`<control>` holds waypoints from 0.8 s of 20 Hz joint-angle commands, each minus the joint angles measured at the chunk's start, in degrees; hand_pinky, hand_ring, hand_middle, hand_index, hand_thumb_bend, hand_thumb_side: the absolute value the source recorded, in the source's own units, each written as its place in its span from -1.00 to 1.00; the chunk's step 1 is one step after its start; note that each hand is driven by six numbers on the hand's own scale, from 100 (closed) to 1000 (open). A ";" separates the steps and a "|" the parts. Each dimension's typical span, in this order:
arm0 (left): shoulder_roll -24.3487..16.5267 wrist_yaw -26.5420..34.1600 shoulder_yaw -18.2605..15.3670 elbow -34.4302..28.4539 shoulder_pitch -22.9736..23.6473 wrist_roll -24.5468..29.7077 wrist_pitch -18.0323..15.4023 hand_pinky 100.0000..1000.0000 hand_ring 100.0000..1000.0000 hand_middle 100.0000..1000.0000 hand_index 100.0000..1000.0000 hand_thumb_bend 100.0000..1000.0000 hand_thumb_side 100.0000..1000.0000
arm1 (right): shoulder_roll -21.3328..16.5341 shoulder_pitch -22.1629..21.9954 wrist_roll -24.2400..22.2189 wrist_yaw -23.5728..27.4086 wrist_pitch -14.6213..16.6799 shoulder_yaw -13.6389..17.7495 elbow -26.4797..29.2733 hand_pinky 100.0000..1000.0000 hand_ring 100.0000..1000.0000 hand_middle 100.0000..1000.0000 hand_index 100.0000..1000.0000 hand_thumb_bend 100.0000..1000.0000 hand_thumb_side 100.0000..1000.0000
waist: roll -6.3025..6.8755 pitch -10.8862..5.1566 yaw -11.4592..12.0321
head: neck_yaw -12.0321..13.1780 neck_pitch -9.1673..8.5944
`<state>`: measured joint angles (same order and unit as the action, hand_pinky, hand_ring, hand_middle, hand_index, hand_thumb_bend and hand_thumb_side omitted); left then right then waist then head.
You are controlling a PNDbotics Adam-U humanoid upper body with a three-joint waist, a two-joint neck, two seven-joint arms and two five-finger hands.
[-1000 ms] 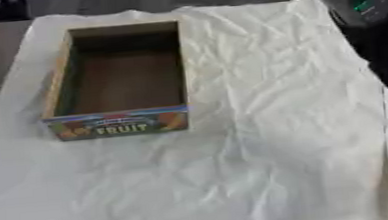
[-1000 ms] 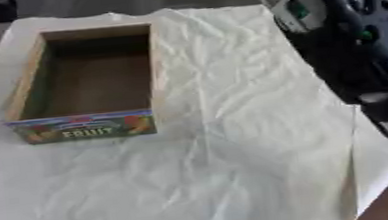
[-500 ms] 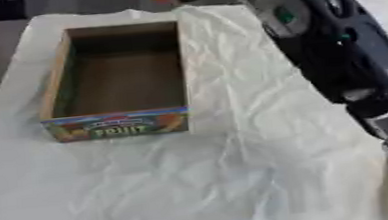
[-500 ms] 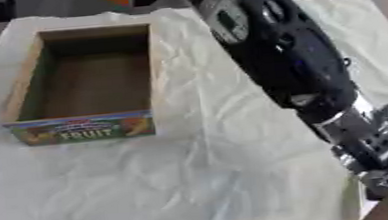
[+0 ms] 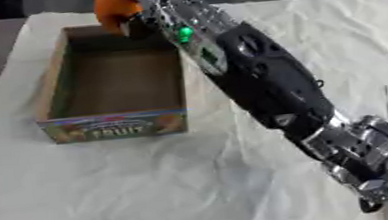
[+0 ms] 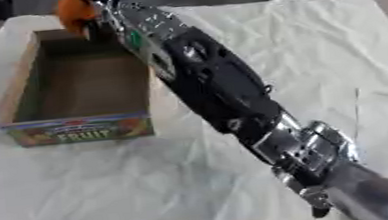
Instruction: Pick up objects on the table and place them in the box.
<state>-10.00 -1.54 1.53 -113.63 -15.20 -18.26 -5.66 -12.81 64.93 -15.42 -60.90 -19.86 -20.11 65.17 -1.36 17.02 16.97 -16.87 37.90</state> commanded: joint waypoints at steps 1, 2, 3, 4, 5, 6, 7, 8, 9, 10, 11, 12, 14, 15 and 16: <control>-0.12 0.33 0.19 -0.97 -0.68 0.41 -0.05 -0.52 0.33 0.66 0.34 -1.00 0.45 | 1.60 0.52 3.26 -0.65 -2.22 0.69 -2.87 0.56 0.41 0.04 0.29 -1.00 -1.00 | 0.16 -0.85 0.26 | -0.21 -0.65; -0.10 0.34 0.19 -0.97 -0.73 0.41 -0.05 -0.52 0.33 0.66 0.34 -1.00 0.45 | 2.11 0.20 4.25 -0.72 -2.77 0.58 -3.65 0.56 0.41 0.04 0.29 -1.00 -1.00 | 0.13 -0.82 0.30 | -0.17 -0.69; -0.11 0.35 0.17 -0.97 -0.82 0.40 -0.06 -0.52 0.33 0.66 0.34 -1.00 0.45 | 2.55 -0.14 5.07 -0.85 -3.26 0.51 -4.41 0.56 0.41 0.04 0.29 -1.00 -1.00 | 0.12 -0.77 0.36 | -0.11 -0.72; -0.13 0.37 0.18 -0.97 -0.90 0.40 -0.07 -0.52 0.33 0.66 0.34 -1.00 0.45 | 2.98 -0.41 5.83 -1.03 -3.72 0.52 -5.23 0.55 0.41 0.04 0.29 -1.00 -1.00 | 0.11 -0.74 0.40 | -0.08 -0.72; -0.11 0.40 0.22 -0.97 -0.94 0.42 -0.08 -0.52 0.33 0.66 0.34 -1.00 0.45 | 3.39 -0.63 6.54 -1.30 -4.13 0.59 -6.11 0.55 0.41 0.04 0.29 -1.00 -1.00 | 0.11 -0.70 0.44 | -0.11 -0.71; -0.07 0.43 0.28 -0.97 -0.95 0.48 -0.06 -0.52 0.33 0.66 0.34 -1.00 0.45 | 3.84 -0.79 7.17 -1.59 -4.39 0.68 -7.02 0.55 0.41 0.04 0.29 -1.00 -1.00 | 0.10 -0.67 0.47 | -0.19 -0.71; -0.04 0.45 0.34 -0.97 -0.97 0.56 -0.05 -0.52 0.33 0.66 0.34 -1.00 0.45 | 4.21 -0.91 7.68 -1.79 -4.42 0.72 -7.78 0.55 0.42 0.05 0.30 -1.00 -1.00 | 0.08 -0.63 0.49 | -0.28 -0.73; -0.02 0.46 0.36 -0.97 -0.97 0.62 -0.03 -0.52 0.33 0.67 0.34 -1.00 0.45 | 4.49 -1.01 8.05 -1.93 -4.29 0.71 -8.40 0.55 0.43 0.06 0.32 -1.00 -1.00 | 0.07 -0.59 0.50 | -0.32 -0.76; -0.02 0.46 0.36 -0.97 -0.97 0.64 0.00 -0.52 0.33 0.67 0.34 -1.00 0.46 | 4.69 -1.07 8.20 -1.94 -4.05 0.67 -8.82 0.55 0.43 0.07 0.33 -1.00 -0.99 | 0.07 -0.55 0.51 | -0.34 -0.78; -0.04 0.45 0.35 -0.97 -0.97 0.65 0.01 -0.52 0.33 0.67 0.34 -1.00 0.45 | 4.81 -1.10 8.17 -1.86 -3.74 0.63 -9.06 0.56 0.44 0.08 0.34 -1.00 -0.96 | 0.06 -0.53 0.50 | -0.35 -0.78; -0.06 0.44 0.34 -0.97 -0.97 0.67 0.01 -0.52 0.33 0.67 0.34 -1.00 0.45 | 4.91 -1.13 7.80 -1.67 -3.27 0.48 -9.19 0.56 0.48 0.11 0.41 -1.00 -0.85 | 0.05 -0.51 0.50 | -0.38 -0.75; -0.07 0.44 0.33 -0.97 -0.98 0.67 0.01 -0.52 0.33 0.67 0.34 -1.00 0.45 | 4.94 -1.14 7.05 -1.46 -2.69 0.29 -9.24 0.57 0.50 0.15 0.48 -1.00 -0.71 | 0.03 -0.51 0.50 | -0.39 -0.73; -0.04 0.46 0.33 -0.97 -0.99 0.69 0.03 -0.52 0.33 0.67 0.34 -1.00 0.45 | 4.96 -1.13 5.33 -1.15 -1.85 0.12 -9.02 0.59 0.52 0.21 0.55 -1.00 -0.66 | -0.01 -0.51 0.50 | -0.43 -0.71; -0.04 0.45 0.34 -0.97 -1.00 0.71 0.03 -0.52 0.33 0.67 0.34 -1.00 0.45 | 4.96 -1.16 4.37 -1.17 -1.48 0.01 -8.96 0.61 0.56 0.30 0.62 -0.90 -0.56 | -0.03 -0.51 0.52 | -0.46 -0.69; -0.04 0.44 0.33 -0.97 -1.00 0.71 0.02 -0.52 0.33 0.67 0.34 -1.00 0.45 | 4.96 -1.19 3.13 -1.21 -0.99 -0.07 -8.98 0.62 0.58 0.34 0.65 -0.83 -0.49 | -0.06 -0.52 0.54 | -0.47 -0.64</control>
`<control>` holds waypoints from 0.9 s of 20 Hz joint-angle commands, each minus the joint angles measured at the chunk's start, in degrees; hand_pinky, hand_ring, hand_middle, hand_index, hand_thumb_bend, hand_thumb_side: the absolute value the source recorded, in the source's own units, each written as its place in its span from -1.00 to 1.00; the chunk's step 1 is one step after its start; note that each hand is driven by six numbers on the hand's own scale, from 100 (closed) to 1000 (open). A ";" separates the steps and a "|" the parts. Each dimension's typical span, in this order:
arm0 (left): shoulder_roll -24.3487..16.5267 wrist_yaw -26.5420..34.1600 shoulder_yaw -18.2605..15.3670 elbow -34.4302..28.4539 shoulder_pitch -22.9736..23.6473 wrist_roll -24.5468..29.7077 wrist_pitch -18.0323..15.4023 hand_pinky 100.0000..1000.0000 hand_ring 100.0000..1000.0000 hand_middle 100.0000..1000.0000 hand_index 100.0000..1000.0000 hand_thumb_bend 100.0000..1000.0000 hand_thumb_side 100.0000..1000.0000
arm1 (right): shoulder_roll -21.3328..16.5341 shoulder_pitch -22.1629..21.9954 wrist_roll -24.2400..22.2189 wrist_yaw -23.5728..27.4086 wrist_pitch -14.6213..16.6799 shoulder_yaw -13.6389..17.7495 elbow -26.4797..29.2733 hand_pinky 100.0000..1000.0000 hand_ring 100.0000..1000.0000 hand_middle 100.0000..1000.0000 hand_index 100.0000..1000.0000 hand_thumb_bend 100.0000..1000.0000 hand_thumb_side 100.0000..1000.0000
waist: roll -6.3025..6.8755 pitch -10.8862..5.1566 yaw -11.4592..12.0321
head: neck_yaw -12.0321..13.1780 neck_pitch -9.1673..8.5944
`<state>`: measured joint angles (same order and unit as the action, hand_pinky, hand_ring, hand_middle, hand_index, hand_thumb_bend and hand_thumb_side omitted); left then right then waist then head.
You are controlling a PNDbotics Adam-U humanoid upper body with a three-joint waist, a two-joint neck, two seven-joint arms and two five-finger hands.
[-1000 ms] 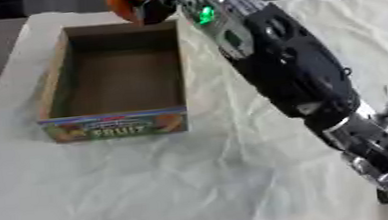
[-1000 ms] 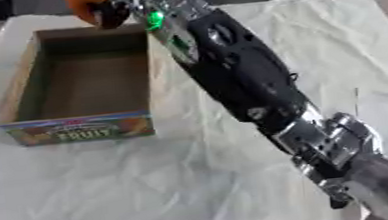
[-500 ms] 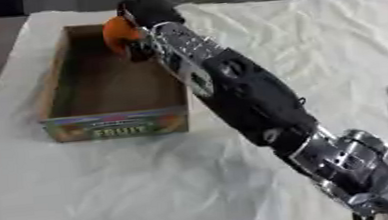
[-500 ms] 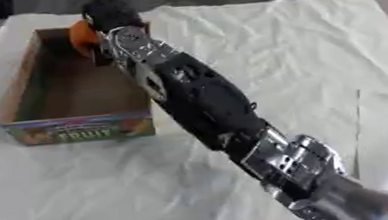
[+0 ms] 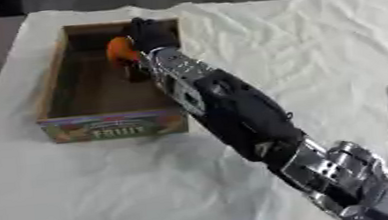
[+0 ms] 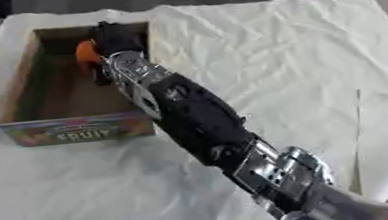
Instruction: Pick up objects on the table and place them in the box.
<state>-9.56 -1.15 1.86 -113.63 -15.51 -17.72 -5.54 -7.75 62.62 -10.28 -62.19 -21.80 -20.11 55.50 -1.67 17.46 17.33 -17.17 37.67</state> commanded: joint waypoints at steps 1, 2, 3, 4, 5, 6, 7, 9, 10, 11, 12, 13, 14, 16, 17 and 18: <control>-0.50 0.06 -0.01 -0.97 -0.68 0.15 -0.10 -0.52 0.33 0.67 0.34 -1.00 0.45 | -0.08 1.12 -3.25 0.03 1.42 -0.10 0.66 0.65 0.63 0.43 0.71 -0.65 -0.36 | 0.23 -0.98 0.18 | -0.17 -0.37; -0.54 0.06 -0.01 -0.97 -0.66 0.15 -0.07 -0.52 0.33 0.67 0.34 -1.00 0.45 | -0.07 1.17 -4.53 -0.01 1.91 -0.10 0.59 0.66 0.63 0.44 0.72 -0.63 -0.34 | 0.20 -0.99 0.15 | -0.17 -0.33; -0.56 0.06 -0.01 -0.97 -0.65 0.15 -0.07 -0.52 0.33 0.67 0.34 -1.00 0.45 | -0.09 1.25 -5.53 -0.11 2.26 -0.05 0.63 0.69 0.67 0.51 0.76 -0.40 -0.19 | 0.17 -1.01 0.14 | -0.21 -0.28; -0.58 0.03 0.00 -0.97 -0.65 0.17 -0.08 -0.52 0.33 0.67 0.34 -1.00 0.45 | -0.18 1.37 -6.28 -0.29 2.49 -0.01 0.82 0.70 0.68 0.54 0.78 -0.29 -0.13 | 0.13 -1.02 0.12 | -0.25 -0.19; -0.58 0.01 -0.01 -0.97 -0.64 0.18 -0.08 -0.52 0.33 0.67 0.34 -1.00 0.45 | -0.27 1.46 -6.85 -0.48 2.63 0.01 1.08 0.72 0.70 0.56 0.79 -0.13 -0.04 | 0.10 -1.03 0.11 | -0.24 -0.15; -0.61 -0.01 -0.06 -0.97 -0.62 0.14 -0.08 -0.52 0.33 0.67 0.34 -1.00 0.45 | -0.38 1.56 -7.48 -0.49 2.90 -0.06 1.42 0.73 0.70 0.57 0.78 0.02 0.03 | 0.08 -1.04 0.07 | -0.12 -0.10; -0.63 -0.02 -0.09 -0.97 -0.61 0.10 -0.08 -0.52 0.33 0.67 0.34 -1.00 0.45 | -0.53 1.62 -8.24 -0.32 3.20 -0.16 1.73 0.74 0.72 0.59 0.81 0.26 0.09 | 0.07 -1.04 0.04 | 0.01 -0.09; -0.63 -0.07 -0.11 -0.97 -0.54 0.06 -0.05 -0.52 0.33 0.67 0.34 -1.00 0.46 | -1.04 1.82 -10.55 0.47 4.11 -0.27 2.12 0.75 0.73 0.60 0.82 0.30 0.11 | 0.06 -1.02 -0.05 | 0.35 -0.11; -0.63 -0.09 -0.11 -0.97 -0.53 0.06 -0.04 -0.52 0.33 0.67 0.34 -1.00 0.46 | -1.23 1.90 -11.36 0.66 4.32 -0.22 2.37 0.75 0.73 0.60 0.82 0.30 0.11 | 0.06 -1.02 -0.06 | 0.42 -0.12; -0.63 -0.11 -0.13 -0.97 -0.50 0.04 -0.03 -0.52 0.33 0.67 0.34 -1.00 0.46 | -1.47 1.97 -11.95 0.82 4.43 -0.11 2.64 0.76 0.74 0.63 0.87 0.41 0.17 | 0.06 -1.02 -0.10 | 0.46 -0.09; -0.65 -0.13 -0.17 -0.97 -0.46 0.00 -0.02 -0.52 0.33 0.67 0.34 -1.00 0.46 | -1.93 2.12 -12.51 1.26 4.56 0.17 3.05 0.76 0.74 0.63 0.87 0.43 0.19 | 0.08 -1.03 -0.18 | 0.54 -0.05; -0.67 -0.15 -0.19 -0.97 -0.43 -0.03 -0.01 -0.52 0.33 0.67 0.33 -1.00 0.45 | -2.36 2.24 -12.95 1.75 4.63 0.38 3.56 0.77 0.74 0.63 0.87 0.45 0.23 | 0.08 -1.04 -0.23 | 0.62 -0.03; -0.71 -0.18 -0.23 -0.97 -0.38 -0.07 -0.01 -0.52 0.33 0.67 0.33 -1.00 0.45 | -3.02 2.42 -13.15 2.52 4.67 0.68 4.55 0.77 0.74 0.63 0.87 0.46 0.25 | 0.10 -1.06 -0.34 | 0.82 0.01; -0.76 -0.24 -0.32 -0.97 -0.25 -0.17 0.03 -0.52 0.33 0.67 0.33 -1.00 0.46 | -4.34 2.65 -13.25 4.46 4.26 1.20 6.89 0.77 0.73 0.62 0.87 0.44 0.29 | 0.11 -1.10 -0.53 | 1.05 0.09; -0.79 -0.28 -0.36 -0.97 -0.17 -0.22 0.06 -0.52 0.33 0.67 0.33 -1.00 0.46 | -5.11 2.76 -13.19 5.58 3.88 1.49 8.30 0.77 0.72 0.61 0.86 0.43 0.30 | 0.10 -1.13 -0.66 | 1.18 0.14; -0.83 -0.33 -0.39 -0.97 -0.09 -0.24 0.08 -0.52 0.33 0.67 0.33 -1.00 0.46 | -5.97 2.82 -13.13 6.84 3.47 1.74 9.95 0.77 0.72 0.61 0.86 0.42 0.31 | 0.09 -1.17 -0.80 | 1.29 0.18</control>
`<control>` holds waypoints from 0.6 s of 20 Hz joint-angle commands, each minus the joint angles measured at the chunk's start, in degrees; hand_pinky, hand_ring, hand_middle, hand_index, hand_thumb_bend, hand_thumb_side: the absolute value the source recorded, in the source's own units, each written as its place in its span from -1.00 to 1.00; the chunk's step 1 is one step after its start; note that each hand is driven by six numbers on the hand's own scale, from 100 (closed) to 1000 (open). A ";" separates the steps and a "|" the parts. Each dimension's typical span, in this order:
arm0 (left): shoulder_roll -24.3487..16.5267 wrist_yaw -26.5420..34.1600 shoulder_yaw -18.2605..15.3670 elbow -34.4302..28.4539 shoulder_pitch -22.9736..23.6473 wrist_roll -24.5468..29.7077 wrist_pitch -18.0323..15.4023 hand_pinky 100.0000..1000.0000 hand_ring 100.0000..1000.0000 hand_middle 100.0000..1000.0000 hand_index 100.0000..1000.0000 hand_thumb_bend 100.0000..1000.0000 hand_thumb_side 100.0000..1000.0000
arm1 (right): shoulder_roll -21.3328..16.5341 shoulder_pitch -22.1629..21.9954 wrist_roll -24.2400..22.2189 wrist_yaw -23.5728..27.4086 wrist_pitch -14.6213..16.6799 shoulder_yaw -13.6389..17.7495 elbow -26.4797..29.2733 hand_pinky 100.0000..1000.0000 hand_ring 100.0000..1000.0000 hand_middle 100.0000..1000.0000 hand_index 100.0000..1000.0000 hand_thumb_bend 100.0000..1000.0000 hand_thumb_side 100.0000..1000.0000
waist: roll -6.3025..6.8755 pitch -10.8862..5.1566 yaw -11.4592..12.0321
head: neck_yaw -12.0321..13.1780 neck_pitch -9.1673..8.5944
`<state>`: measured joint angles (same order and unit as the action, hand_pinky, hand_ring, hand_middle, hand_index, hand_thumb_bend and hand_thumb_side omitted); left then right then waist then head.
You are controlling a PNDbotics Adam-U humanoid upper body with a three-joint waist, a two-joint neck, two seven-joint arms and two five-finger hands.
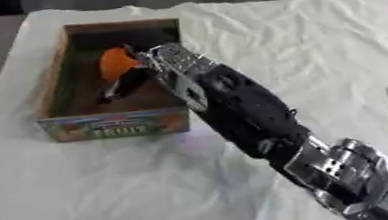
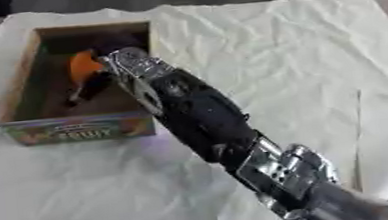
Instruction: Pick up objects on the table and place them in the box.
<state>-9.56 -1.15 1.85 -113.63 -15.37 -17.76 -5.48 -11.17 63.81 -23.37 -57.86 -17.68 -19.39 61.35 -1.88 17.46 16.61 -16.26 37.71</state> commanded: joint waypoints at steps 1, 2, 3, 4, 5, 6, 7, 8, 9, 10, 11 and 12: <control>-0.86 -0.38 -0.40 -0.97 -0.17 -0.22 0.05 -0.52 0.33 0.67 0.33 -1.00 0.46 | -3.32 1.59 -0.09 3.69 -1.11 1.13 5.67 0.78 0.71 0.60 0.86 0.41 0.34 | 0.30 -1.19 -0.19 | 0.45 0.17; -0.91 -0.42 -0.46 -0.97 -0.12 -0.28 0.05 -0.52 0.33 0.67 0.33 -1.00 0.46 | -4.29 1.55 -0.06 5.01 -1.49 1.30 7.73 0.78 0.70 0.60 0.86 0.40 0.35 | 0.33 -1.24 -0.38 | 0.60 0.20; -0.95 -0.46 -0.51 -0.97 -0.07 -0.33 0.06 -0.52 0.33 0.67 0.33 -1.00 0.45 | -5.18 1.43 -0.11 6.25 -1.88 1.44 9.70 0.78 0.70 0.59 0.86 0.40 0.36 | 0.36 -1.27 -0.54 | 0.73 0.24; -1.00 -0.50 -0.55 -0.97 -0.02 -0.37 0.07 -0.52 0.33 0.67 0.33 -1.00 0.45 | -6.13 1.25 -0.19 7.32 -2.27 1.59 11.75 0.78 0.70 0.59 0.86 0.39 0.38 | 0.39 -1.30 -0.72 | 0.86 0.28; -1.01 -0.54 -0.60 -0.97 0.04 -0.41 0.07 -0.52 0.33 0.67 0.33 -1.00 0.45 | -6.98 1.02 -0.29 8.41 -2.70 1.80 13.75 0.78 0.69 0.59 0.87 0.38 0.40 | 0.44 -1.33 -0.89 | 0.99 0.29; -1.02 -0.59 -0.65 -0.97 0.13 -0.46 0.09 -0.52 0.33 0.67 0.33 -1.00 0.45 | -7.98 0.70 -0.24 9.55 -3.11 2.14 16.02 0.78 0.69 0.59 0.86 0.38 0.42 | 0.50 -1.36 -1.09 | 1.15 0.33; -1.04 -0.64 -0.70 -0.97 0.21 -0.52 0.10 -0.52 0.33 0.67 0.33 -1.00 0.45 | -8.98 0.27 -0.20 10.61 -3.57 2.42 18.25 0.78 0.68 0.58 0.86 0.37 0.43 | 0.55 -1.39 -1.25 | 1.30 0.37; -1.08 -0.70 -0.77 -0.97 0.31 -0.58 0.11 -0.52 0.33 0.67 0.33 -1.00 0.45 | -10.11 -0.24 -0.10 11.61 -4.01 2.76 20.66 0.78 0.68 0.58 0.86 0.33 0.46 | 0.61 -1.44 -1.47 | 1.50 0.43; -1.13 -0.76 -0.84 -0.97 0.38 -0.65 0.12 -0.52 0.33 0.67 0.33 -1.00 0.45 | -11.26 -0.85 0.03 12.53 -4.52 3.13 23.10 0.77 0.67 0.57 0.86 0.28 0.52 | 0.64 -1.48 -1.65 | 1.66 0.48; -1.18 -0.81 -0.92 -0.97 0.44 -0.74 0.11 -0.52 0.33 0.67 0.33 -1.00 0.45 | -12.60 -1.69 0.37 13.43 -5.11 3.68 25.88 0.76 0.66 0.57 0.86 0.23 0.60 | 0.66 -1.52 -1.87 | 1.84 0.53; -1.23 -0.86 -0.97 -0.97 0.46 -0.80 0.10 -0.52 0.33 0.67 0.33 -1.00 0.45 | -13.87 -2.64 0.74 14.26 -5.92 4.23 28.64 0.72 0.63 0.54 0.86 0.07 0.76 | 0.65 -1.54 -2.04 | 1.96 0.56; -1.27 -0.91 -1.02 -0.97 0.50 -0.86 0.09 -0.52 0.33 0.67 0.33 -1.00 0.45 | -15.18 -3.76 1.38 14.93 -7.13 5.01 31.27 0.69 0.60 0.52 0.85 -0.10 0.85 | 0.65 -1.56 -2.24 | 2.16 0.51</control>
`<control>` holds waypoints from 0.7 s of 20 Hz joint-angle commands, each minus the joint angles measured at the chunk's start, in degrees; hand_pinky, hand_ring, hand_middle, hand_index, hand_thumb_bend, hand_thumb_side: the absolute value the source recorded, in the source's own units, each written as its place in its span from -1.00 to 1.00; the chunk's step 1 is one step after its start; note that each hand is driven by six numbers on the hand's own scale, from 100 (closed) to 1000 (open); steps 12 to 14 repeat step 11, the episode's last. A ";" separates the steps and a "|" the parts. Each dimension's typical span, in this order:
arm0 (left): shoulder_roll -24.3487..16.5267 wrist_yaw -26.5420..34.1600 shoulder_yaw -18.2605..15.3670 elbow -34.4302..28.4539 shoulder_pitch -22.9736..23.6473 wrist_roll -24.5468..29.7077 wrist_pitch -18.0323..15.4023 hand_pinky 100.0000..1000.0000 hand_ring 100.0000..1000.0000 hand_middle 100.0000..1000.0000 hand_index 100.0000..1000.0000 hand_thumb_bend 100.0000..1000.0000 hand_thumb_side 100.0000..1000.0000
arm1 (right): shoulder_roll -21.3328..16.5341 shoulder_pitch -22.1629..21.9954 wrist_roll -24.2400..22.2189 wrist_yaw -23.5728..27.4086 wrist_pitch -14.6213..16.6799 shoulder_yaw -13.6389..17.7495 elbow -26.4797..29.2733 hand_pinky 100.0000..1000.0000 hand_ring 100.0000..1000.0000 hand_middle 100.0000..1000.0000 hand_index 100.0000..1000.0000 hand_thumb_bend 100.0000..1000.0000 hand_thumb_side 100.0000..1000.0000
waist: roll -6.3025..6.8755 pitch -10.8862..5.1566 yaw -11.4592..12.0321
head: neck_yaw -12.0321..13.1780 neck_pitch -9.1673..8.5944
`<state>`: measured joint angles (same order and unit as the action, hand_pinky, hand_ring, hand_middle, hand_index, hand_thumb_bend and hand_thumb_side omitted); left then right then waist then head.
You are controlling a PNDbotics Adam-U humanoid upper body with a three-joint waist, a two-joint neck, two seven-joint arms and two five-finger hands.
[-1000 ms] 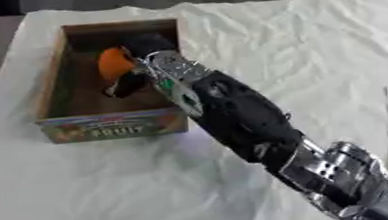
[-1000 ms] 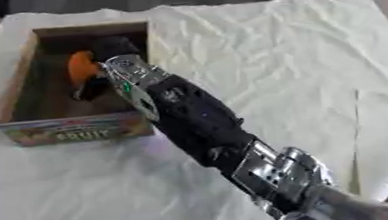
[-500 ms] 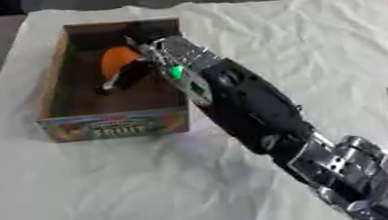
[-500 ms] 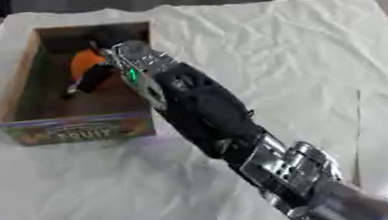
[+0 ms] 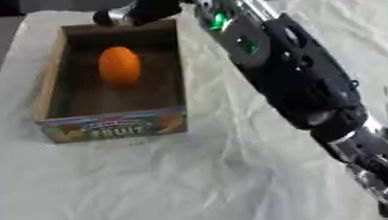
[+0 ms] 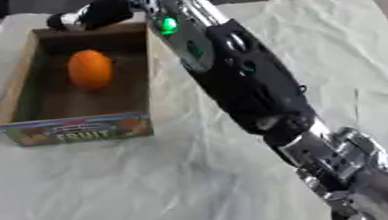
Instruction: Pick up objects on the table and place them in the box.
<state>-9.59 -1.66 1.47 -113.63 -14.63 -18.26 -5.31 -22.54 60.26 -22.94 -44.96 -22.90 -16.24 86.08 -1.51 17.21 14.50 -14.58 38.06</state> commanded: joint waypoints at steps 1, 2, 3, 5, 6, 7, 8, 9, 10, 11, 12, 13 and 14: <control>-1.26 -0.44 -0.68 -0.97 -0.19 -0.40 -0.04 -0.52 0.33 0.67 0.33 -1.00 0.45 | -4.99 -1.32 1.79 2.60 -3.42 2.60 9.02 0.68 0.60 0.51 0.84 -0.16 0.87 | 0.29 -1.32 -0.30 | 0.66 0.12; -1.26 -0.47 -0.69 -0.97 -0.13 -0.42 0.01 -0.52 0.33 0.67 0.33 -1.00 0.45 | -6.06 -2.42 2.72 3.13 -4.88 3.32 11.31 0.67 0.58 0.49 0.82 -0.24 0.93 | 0.31 -1.35 -0.52 | 0.84 0.11; -1.24 -0.51 -0.69 -0.97 -0.08 -0.42 0.06 -0.52 0.33 0.67 0.33 -1.00 0.45 | -7.03 -3.55 3.77 3.85 -6.20 4.11 13.53 0.66 0.56 0.47 0.82 -0.29 0.99 | 0.35 -1.38 -0.73 | 0.95 0.13; -1.24 -0.58 -0.73 -0.97 -0.03 -0.43 0.08 -0.52 0.33 0.67 0.33 -1.00 0.45 | -8.74 -5.66 6.14 5.89 -8.57 5.73 17.76 0.66 0.55 0.47 0.82 -0.37 1.00 | 0.46 -1.45 -1.11 | 1.19 0.17; -1.25 -0.61 -0.76 -0.97 -0.02 -0.45 0.07 -0.52 0.33 0.67 0.33 -1.00 0.45 | -9.60 -6.75 7.52 7.27 -9.68 6.51 19.98 0.66 0.55 0.47 0.82 -0.51 1.00 | 0.54 -1.47 -1.28 | 1.35 0.19; -1.28 -0.64 -0.80 -0.97 -0.01 -0.48 0.06 -0.52 0.33 0.67 0.33 -1.00 0.45 | -10.48 -7.89 8.98 8.85 -10.68 7.24 22.19 0.66 0.55 0.48 0.82 -0.53 1.00 | 0.60 -1.49 -1.41 | 1.47 0.21; -1.31 -0.67 -0.83 -0.97 0.01 -0.51 0.04 -0.52 0.33 0.67 0.33 -1.00 0.45 | -11.44 -9.09 10.59 10.62 -11.48 7.94 24.39 0.67 0.56 0.49 0.82 -0.77 1.00 | 0.66 -1.52 -1.57 | 1.64 0.25; -1.35 -0.70 -0.88 -0.97 0.05 -0.55 0.04 -0.52 0.33 0.67 0.33 -1.00 0.45 | -12.41 -10.33 12.27 12.51 -12.09 8.58 26.35 0.67 0.57 0.49 0.82 -0.79 1.00 | 0.69 -1.54 -1.71 | 1.80 0.28; -1.39 -0.72 -0.91 -0.97 0.11 -0.59 0.05 -0.52 0.33 0.67 0.33 -1.00 0.45 | -13.33 -11.42 14.07 14.42 -12.31 9.12 27.45 0.69 0.58 0.50 0.84 -1.00 1.00 | 0.70 -1.57 -1.83 | 1.95 0.34; -1.45 -0.76 -0.95 -0.97 0.20 -0.62 0.07 -0.52 0.33 0.67 0.33 -1.00 0.45 | -14.32 -12.65 16.48 16.66 -11.81 9.74 28.01 0.70 0.59 0.51 0.84 -1.00 1.00 | 0.69 -1.60 -1.98 | 2.16 0.38; -1.45 -0.76 -0.95 -0.97 0.20 -0.62 0.07 -0.52 0.33 0.67 0.33 -1.00 0.45 | -14.32 -12.65 16.48 16.66 -11.81 9.74 28.01 0.70 0.59 0.51 0.84 -1.00 1.00 | 0.69 -1.60 -1.98 | 2.16 0.38; -1.45 -0.76 -0.95 -0.97 0.20 -0.62 0.07 -0.52 0.33 0.67 0.33 -1.00 0.45 | -14.32 -12.65 16.48 16.66 -11.81 9.74 28.01 0.70 0.59 0.51 0.84 -1.00 1.00 | 0.69 -1.60 -1.98 | 2.16 0.38; -1.45 -0.76 -0.95 -0.97 0.20 -0.62 0.07 -0.52 0.33 0.67 0.33 -1.00 0.45 | -14.32 -12.65 16.48 16.66 -11.81 9.74 28.01 0.70 0.59 0.51 0.84 -1.00 1.00 | 0.69 -1.60 -1.98 | 2.16 0.38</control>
